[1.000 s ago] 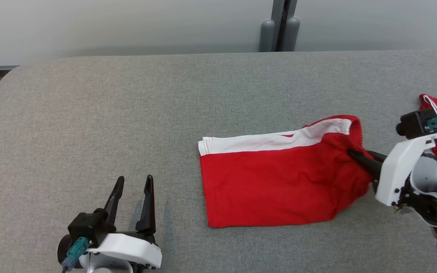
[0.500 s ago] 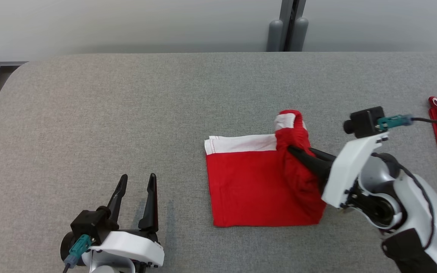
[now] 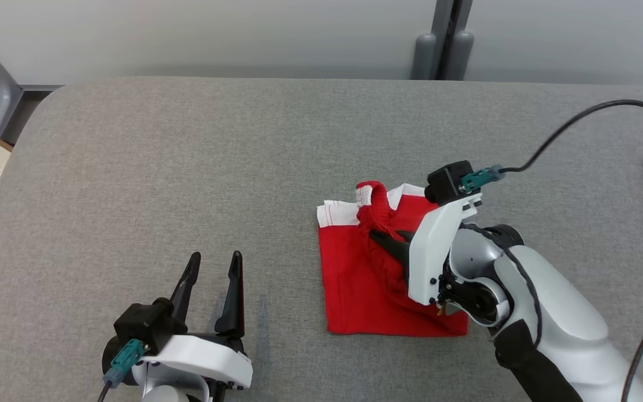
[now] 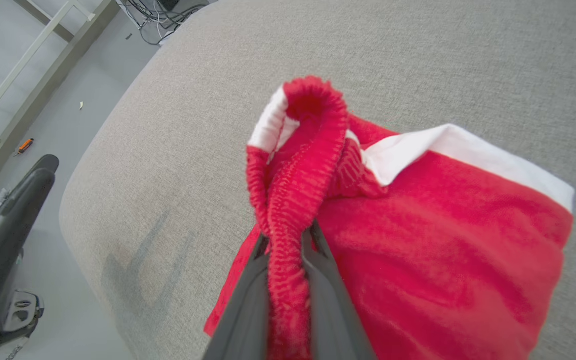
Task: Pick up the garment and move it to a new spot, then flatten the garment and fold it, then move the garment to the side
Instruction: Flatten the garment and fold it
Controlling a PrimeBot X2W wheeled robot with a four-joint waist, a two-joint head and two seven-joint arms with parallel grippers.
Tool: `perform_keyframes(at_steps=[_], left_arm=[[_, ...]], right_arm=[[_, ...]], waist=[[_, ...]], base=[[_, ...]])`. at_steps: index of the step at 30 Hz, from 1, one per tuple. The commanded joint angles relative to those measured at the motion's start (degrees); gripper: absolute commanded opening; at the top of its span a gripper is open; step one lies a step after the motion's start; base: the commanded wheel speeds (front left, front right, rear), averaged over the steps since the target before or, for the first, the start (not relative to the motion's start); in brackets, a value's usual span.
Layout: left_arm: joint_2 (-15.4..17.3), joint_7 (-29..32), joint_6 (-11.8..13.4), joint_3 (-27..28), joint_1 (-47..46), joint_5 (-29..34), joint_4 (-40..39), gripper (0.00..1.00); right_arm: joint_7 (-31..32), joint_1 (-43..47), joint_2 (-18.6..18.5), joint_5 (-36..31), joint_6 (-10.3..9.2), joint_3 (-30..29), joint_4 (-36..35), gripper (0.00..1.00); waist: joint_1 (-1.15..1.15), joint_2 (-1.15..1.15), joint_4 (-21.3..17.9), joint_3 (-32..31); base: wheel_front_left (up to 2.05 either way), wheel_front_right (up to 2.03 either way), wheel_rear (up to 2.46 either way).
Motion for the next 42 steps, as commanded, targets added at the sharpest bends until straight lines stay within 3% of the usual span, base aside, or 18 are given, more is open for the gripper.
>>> perform_keyframes(at_steps=[1,4,5,7,8,9,20,25,33,42], left_arm=[[0.21,-0.26,0.39,-0.27,-1.20,-0.43,0.00,1.00],[0.22,-0.26,0.60,-0.96,-1.40,-0.99,0.12,1.00],[0.21,-0.26,0.72,-1.18,-1.43,-1.16,0.11,1.00],[0.22,-0.26,0.86,-1.45,-1.58,-1.52,0.12,1.00],[0.21,-0.26,0.92,-1.55,-1.61,-1.56,0.15,1.00],[0.21,-0.26,0.95,-1.62,-1.60,-1.60,0.19,1.00],[0.21,-0.26,1.14,-1.73,-1.38,-1.83,0.07,1.00],[0.21,-0.26,1.07,-1.27,-1.24,-1.22,-0.22,1.00],[0.21,-0.26,1.04,-0.39,-0.78,-0.12,-1.25,1.00],[0.22,-0.26,0.89,1.36,0.12,2.17,-3.16,1.00]], right_arm=[[0.17,-1.26,0.19,-1.15,0.03,0.68,1.77,0.00],[0.71,-2.82,0.80,-3.16,0.02,1.71,5.83,0.00],[0.48,-3.43,0.93,-4.10,0.02,2.05,7.09,0.08],[0.87,-4.02,1.17,-5.10,0.02,2.86,9.42,0.47],[0.72,-4.29,1.28,-5.42,0.02,3.04,10.40,0.84],[0.48,-4.65,1.35,-5.82,0.02,3.36,11.10,1.00],[-3.13,-6.04,1.38,4.90,0.02,7.09,9.21,1.00],[-7.87,-7.94,1.39,7.56,0.02,6.99,8.60,1.00],[-22.66,-10.88,0.65,-2.47,0.02,3.56,11.43,1.00],[-41.68,-5.44,-1.34,-14.71,0.02,-7.11,12.39,1.00]], waist=[[0.00,0.00,0.56,-0.13],[0.00,0.00,1.25,-0.39],[0.00,0.00,1.44,-0.47],[0.00,0.00,1.77,-0.60],[0.00,0.00,1.90,-0.70],[0.00,0.00,2.02,-0.80],[0.00,0.00,2.11,-1.27],[0.00,0.00,1.38,-1.08],[0.00,0.00,-0.25,-0.90],[0.00,0.00,-2.58,-1.15]], base=[[0.00,0.00,0.00],[0.00,0.00,0.00],[0.00,0.00,0.00],[0.00,0.00,0.00],[0.00,0.00,0.00],[0.00,0.00,0.00],[0.00,0.00,0.00],[0.00,0.00,0.00],[0.00,0.00,0.00],[0.00,0.00,0.00]])
